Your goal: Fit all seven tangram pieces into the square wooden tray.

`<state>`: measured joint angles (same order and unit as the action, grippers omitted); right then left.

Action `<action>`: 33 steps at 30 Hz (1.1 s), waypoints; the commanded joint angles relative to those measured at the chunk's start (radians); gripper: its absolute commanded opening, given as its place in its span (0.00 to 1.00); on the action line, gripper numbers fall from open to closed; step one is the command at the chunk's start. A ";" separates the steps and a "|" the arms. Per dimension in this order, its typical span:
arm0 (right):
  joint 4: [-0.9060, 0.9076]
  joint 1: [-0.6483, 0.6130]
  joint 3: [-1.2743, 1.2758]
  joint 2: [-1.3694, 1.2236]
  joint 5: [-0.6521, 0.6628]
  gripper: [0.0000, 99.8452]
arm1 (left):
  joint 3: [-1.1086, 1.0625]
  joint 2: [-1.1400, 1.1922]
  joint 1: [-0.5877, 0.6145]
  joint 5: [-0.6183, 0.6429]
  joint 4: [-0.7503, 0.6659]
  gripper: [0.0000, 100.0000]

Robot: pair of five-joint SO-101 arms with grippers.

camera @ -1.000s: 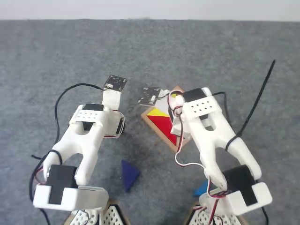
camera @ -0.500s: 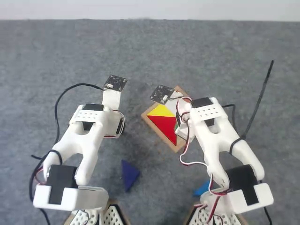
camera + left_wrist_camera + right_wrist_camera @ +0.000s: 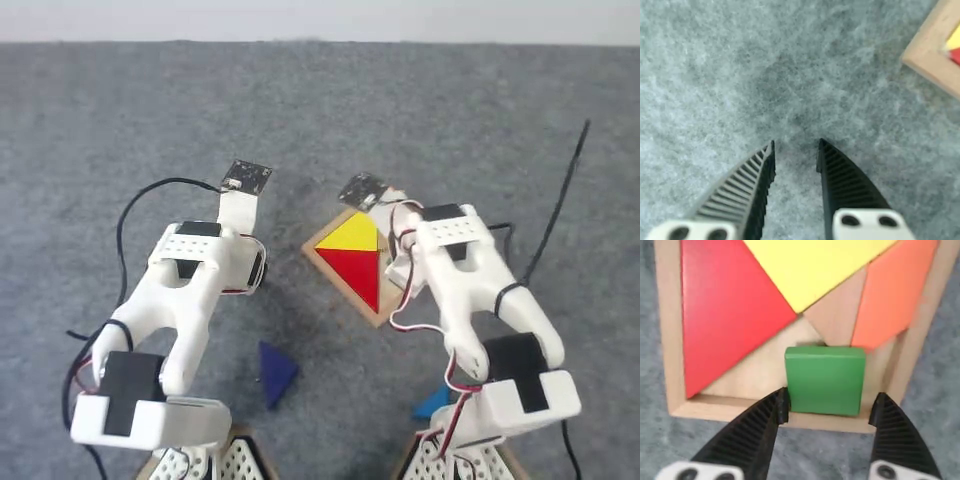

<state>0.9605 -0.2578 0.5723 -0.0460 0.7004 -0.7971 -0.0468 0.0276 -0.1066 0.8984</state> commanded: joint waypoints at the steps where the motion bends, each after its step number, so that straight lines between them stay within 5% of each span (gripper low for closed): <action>1: -0.007 0.025 -0.052 0.067 -0.003 0.28 | 0.005 0.000 -0.011 -0.003 -0.018 0.14; 14: -0.117 0.160 -0.054 0.194 -0.284 0.28 | 0.005 0.000 -0.014 -0.034 -0.018 0.14; 26: -0.119 0.177 -0.078 -0.030 -0.261 0.28 | 0.005 0.000 -0.015 -0.035 -0.018 0.14; 33: -0.051 0.071 -0.068 -0.028 -0.272 0.28 | 0.005 0.000 -0.015 -0.035 -0.018 0.14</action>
<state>0.8654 -0.1181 0.5386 -0.0813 0.4242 -0.7971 -0.0468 0.0276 -0.1312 0.8984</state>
